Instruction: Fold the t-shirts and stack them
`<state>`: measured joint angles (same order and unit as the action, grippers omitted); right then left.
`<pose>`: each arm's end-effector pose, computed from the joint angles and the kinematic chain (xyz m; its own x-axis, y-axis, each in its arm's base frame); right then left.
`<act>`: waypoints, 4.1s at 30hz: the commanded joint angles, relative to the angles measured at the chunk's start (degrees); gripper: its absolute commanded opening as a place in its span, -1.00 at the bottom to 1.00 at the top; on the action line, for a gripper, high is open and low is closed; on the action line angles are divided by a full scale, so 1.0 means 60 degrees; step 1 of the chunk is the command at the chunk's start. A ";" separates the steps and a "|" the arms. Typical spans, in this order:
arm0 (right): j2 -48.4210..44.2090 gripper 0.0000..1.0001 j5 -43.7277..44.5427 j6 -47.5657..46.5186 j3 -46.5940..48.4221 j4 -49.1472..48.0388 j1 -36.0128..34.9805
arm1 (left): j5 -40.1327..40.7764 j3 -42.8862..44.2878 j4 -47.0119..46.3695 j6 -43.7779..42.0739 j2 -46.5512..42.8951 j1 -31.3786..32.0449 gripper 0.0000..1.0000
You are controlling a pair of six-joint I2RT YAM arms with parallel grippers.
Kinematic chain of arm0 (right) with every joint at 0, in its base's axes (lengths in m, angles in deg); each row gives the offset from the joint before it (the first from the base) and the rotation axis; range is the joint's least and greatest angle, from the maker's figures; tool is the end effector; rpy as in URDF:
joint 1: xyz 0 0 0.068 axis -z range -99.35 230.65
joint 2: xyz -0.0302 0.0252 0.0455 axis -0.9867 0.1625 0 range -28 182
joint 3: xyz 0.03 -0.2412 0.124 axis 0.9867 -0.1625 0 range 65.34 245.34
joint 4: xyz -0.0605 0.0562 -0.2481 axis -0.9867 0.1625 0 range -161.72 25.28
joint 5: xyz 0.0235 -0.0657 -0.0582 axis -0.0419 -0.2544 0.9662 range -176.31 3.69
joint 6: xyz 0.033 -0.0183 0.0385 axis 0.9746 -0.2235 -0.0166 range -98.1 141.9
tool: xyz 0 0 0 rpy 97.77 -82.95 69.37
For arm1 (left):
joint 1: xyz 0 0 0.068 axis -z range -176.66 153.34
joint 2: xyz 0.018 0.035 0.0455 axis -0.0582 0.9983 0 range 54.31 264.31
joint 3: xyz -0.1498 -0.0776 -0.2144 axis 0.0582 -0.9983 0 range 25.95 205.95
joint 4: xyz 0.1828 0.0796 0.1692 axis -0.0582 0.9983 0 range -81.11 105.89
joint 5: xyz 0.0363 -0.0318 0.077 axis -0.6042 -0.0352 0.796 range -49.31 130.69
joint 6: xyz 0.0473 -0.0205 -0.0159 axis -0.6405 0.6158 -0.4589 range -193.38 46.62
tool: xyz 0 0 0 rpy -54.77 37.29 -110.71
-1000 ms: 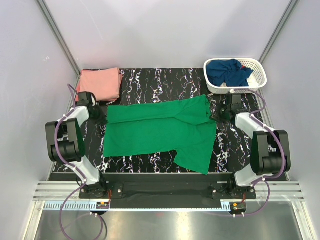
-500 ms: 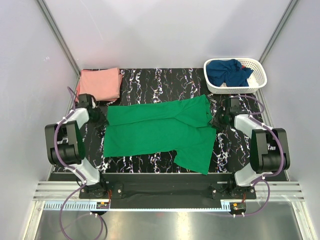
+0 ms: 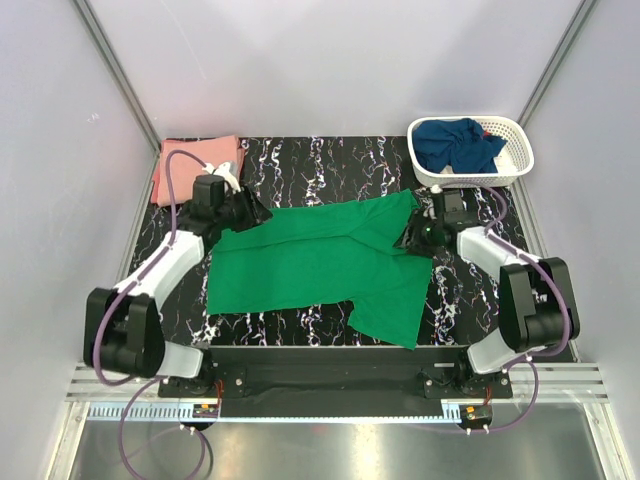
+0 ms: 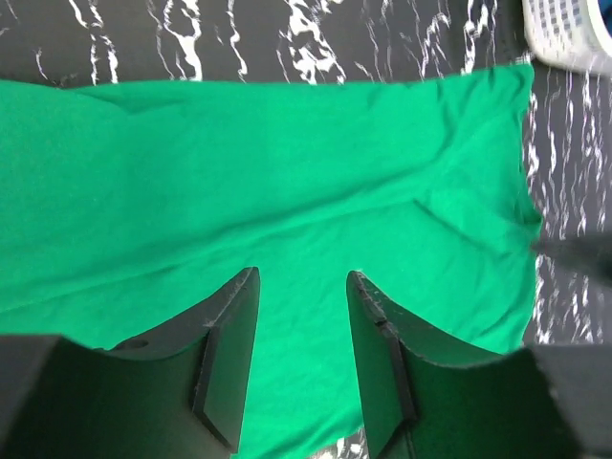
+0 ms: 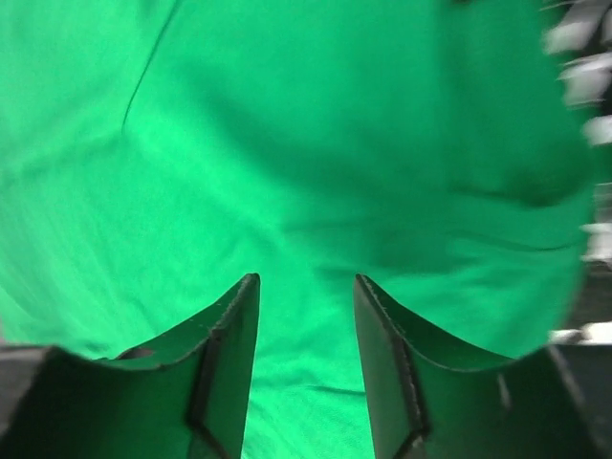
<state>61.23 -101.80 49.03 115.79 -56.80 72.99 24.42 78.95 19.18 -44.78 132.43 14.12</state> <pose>0.3051 0.0507 0.1836 -0.8408 0.3304 -0.4287 0.1105 0.8802 0.4616 0.2940 -0.0660 0.2595 -0.6931 -0.3357 -0.6378 0.0822 0.8423 -0.5327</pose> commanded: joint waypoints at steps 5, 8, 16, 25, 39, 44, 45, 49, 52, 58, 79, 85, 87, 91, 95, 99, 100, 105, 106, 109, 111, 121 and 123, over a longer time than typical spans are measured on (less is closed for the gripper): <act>-0.0006 -0.09 0.1524 -0.1140 0.0700 -0.0231 -0.1521 | -0.1694 0.0425 -0.0791 0.1092 0.1333 -0.0772 -0.06; 0.1078 -0.14 0.3349 -0.0905 0.2292 0.0719 -0.1507 | -0.1567 0.0892 -0.0339 0.0611 0.1933 -0.0904 -0.05; 0.2368 0.13 0.1456 -0.1578 0.3704 0.0195 0.0248 | -0.1302 0.2183 0.0102 0.0682 0.3546 -0.1783 -0.06; 0.3950 0.08 -0.0217 -0.1535 0.4422 -0.0933 0.0793 | -0.0643 0.1422 -0.0454 0.1225 0.4292 -0.2705 -0.06; 0.4859 -0.49 -0.1096 -0.0672 0.4613 -0.1769 0.1552 | -0.0027 0.1276 -0.0307 0.1253 0.4586 -0.3116 -0.05; 0.4700 -1.00 -0.0906 -0.0100 0.4204 -0.1797 0.1760 | 0.0075 0.1173 -0.0176 0.1415 0.4601 -0.3218 -0.05; 0.4640 -1.00 -0.0847 -0.0055 0.4116 -0.1827 0.1789 | 0.0119 0.1158 -0.0132 0.1415 0.4586 -0.3248 -0.05; 0.4304 -1.00 -0.0305 0.0325 0.3429 -0.1797 0.1935 | 0.0251 0.0939 -0.0088 0.1474 0.4411 -0.3336 -0.04; 0.4156 -1.00 -0.0247 0.0706 0.3032 -0.1755 0.1951 | 0.0353 0.0938 0.0014 0.1459 0.4425 -0.3350 -0.04; 0.3572 -1.00 0.0981 0.1044 0.2417 -0.0995 0.1951 | 0.0456 0.0953 0.0190 0.1488 0.4498 -0.3497 -0.04; 0.4492 -1.00 -0.2047 0.0853 0.3792 -0.1636 0.1819 | -0.0174 0.1539 0.0381 0.1225 0.4674 -0.3585 -0.03; 0.5064 -1.00 -0.1990 0.0956 0.4056 -0.1432 0.1687 | -0.0218 0.1583 0.0337 0.1239 0.4674 -0.3599 -0.02; 0.5138 -1.00 -0.1481 0.0971 0.4216 -0.0778 0.1672 | -0.0145 0.1583 0.0366 0.1210 0.4674 -0.3599 -0.02; 0.4804 -1.00 -0.0923 0.1378 0.4042 -0.0174 0.1629 | 0.0031 0.1583 0.0512 0.1195 0.4674 -0.3614 -0.02; 0.3821 -1.00 0.0763 0.1366 0.3501 0.0574 0.1555 | 0.0222 0.1466 0.0527 0.1268 0.4513 -0.3599 -0.02; 0.3132 -1.00 0.1686 0.1380 0.2624 0.0738 0.1555 | 0.0208 0.1422 0.0498 0.1327 0.4484 -0.3614 -0.02; 0.2928 -1.00 0.1702 0.1395 0.2461 0.0664 0.1555 | 0.0164 0.1407 0.0440 0.1342 0.4484 -0.3600 -0.02; 0.2896 -1.00 0.0900 0.1162 0.2530 0.0078 0.1555 | -0.0610 0.1568 0.0279 0.1240 0.4601 -0.3599 -0.01; 0.2998 -1.00 0.0737 0.0871 0.2750 0.0135 0.1555 | -0.0715 0.1626 0.0264 0.1196 0.4572 -0.3599 0.00; 0.2883 -0.86 0.0472 0.0576 0.3454 0.0633 0.1555 | -0.0906 0.1875 0.0556 0.0918 0.4250 -0.3541 0.01; 0.2562 -0.69 0.0442 0.0372 0.3616 0.0896 0.1410 | -0.0703 0.2007 0.0935 0.0771 0.3857 -0.3512 0.02; 0.1753 -0.50 0.2050 -0.3772 0.3383 0.1059 -0.2480 | -0.0643 0.2272 0.1729 0.0463 0.1806 -0.3292 0.04; 0.2103 -0.40 0.2493 -0.4416 0.3441 0.1191 -0.2926 | -0.0759 0.1965 0.1626 0.0448 0.1599 -0.3292 0.05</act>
<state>73.16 -91.53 33.49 136.23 -50.13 60.22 21.17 90.75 29.14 -40.82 145.77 -5.70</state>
